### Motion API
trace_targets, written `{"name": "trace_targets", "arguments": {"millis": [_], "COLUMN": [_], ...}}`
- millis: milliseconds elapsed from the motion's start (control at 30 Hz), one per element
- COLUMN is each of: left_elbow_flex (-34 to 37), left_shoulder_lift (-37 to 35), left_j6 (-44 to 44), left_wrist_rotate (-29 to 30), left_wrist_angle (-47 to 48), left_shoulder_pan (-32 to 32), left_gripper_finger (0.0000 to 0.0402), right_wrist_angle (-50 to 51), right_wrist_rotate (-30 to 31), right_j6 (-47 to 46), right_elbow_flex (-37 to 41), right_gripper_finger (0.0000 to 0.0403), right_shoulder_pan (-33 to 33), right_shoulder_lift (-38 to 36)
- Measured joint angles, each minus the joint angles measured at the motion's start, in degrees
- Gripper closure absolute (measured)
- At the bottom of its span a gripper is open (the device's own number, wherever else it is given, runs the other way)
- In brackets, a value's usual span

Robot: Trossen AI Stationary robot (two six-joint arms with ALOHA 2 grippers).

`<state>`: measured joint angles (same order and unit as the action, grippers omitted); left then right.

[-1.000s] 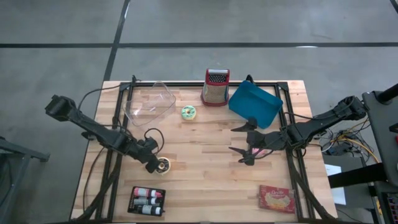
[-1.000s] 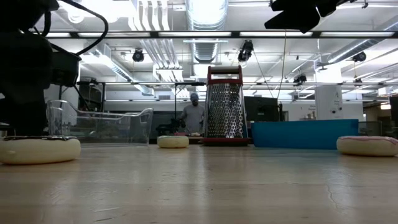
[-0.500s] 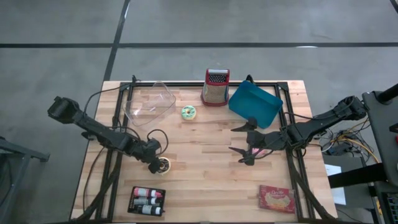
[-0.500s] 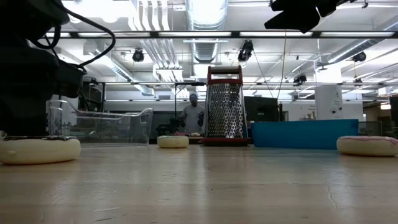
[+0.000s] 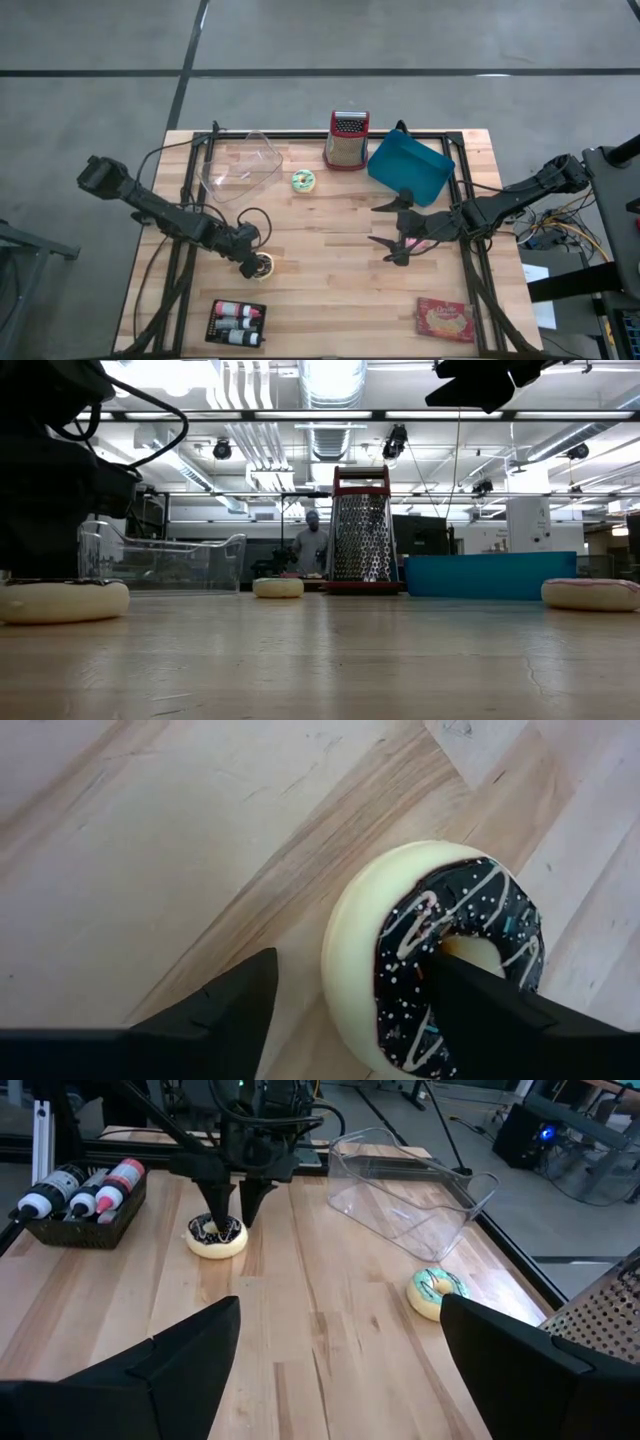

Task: Pick & Place Food Item
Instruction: Put the black donut into the transparent bin

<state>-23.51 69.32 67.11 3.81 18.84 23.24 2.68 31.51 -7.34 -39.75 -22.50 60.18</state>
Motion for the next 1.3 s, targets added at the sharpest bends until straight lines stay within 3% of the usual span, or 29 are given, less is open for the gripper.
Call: {"name": "trace_targets", "arguments": {"millis": [700,1300], "left_elbow_flex": [-0.04,-0.04], "left_shoulder_lift": [0.04,-1.08], "left_j6": [-0.22,-0.46], "left_wrist_rotate": [0.11,0.46], "left_wrist_angle": [-0.67,-1.18], "left_shoulder_pan": [-0.09,-0.11], "left_gripper_finger": [0.0258,0.0269], "right_wrist_angle": [-0.01,-0.01], "right_wrist_rotate": [0.0,0.0], "right_j6": [0.01,0.01], "right_elbow_flex": [0.0,0.0], "right_gripper_finger": [0.0058,0.0059], "right_shoulder_pan": [0.02,0.07], "right_shoulder_lift": [0.0,0.0]}}
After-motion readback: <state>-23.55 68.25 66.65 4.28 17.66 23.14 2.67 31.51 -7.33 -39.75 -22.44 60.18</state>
